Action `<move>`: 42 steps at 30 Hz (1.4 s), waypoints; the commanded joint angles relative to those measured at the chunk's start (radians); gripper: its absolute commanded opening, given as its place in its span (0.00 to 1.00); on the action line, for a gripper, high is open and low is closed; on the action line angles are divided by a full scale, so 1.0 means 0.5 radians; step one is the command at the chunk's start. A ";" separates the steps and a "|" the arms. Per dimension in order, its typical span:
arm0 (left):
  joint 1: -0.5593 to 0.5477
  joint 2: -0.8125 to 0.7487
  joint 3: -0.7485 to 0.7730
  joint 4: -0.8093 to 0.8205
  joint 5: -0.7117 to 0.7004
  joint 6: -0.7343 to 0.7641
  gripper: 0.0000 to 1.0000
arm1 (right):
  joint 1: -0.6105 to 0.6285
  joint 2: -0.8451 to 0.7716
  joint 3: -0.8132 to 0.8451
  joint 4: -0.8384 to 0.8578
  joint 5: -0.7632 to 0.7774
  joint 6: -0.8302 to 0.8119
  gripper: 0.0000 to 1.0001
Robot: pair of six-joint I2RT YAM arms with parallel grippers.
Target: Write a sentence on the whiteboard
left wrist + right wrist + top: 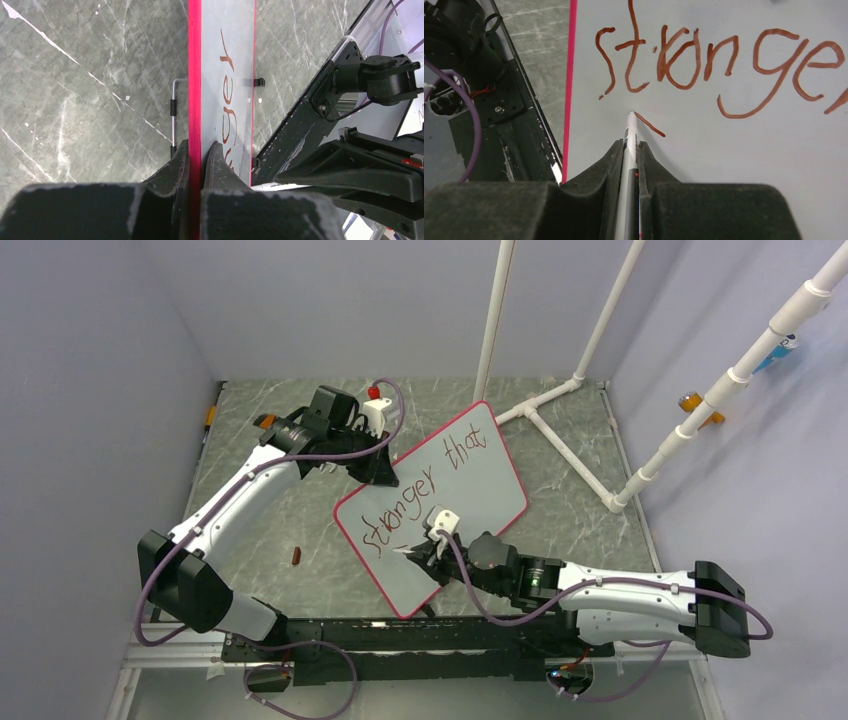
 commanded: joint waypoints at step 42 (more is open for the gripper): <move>0.029 0.014 0.026 0.052 -0.779 0.362 0.00 | 0.253 0.222 0.109 -0.281 0.539 0.110 0.00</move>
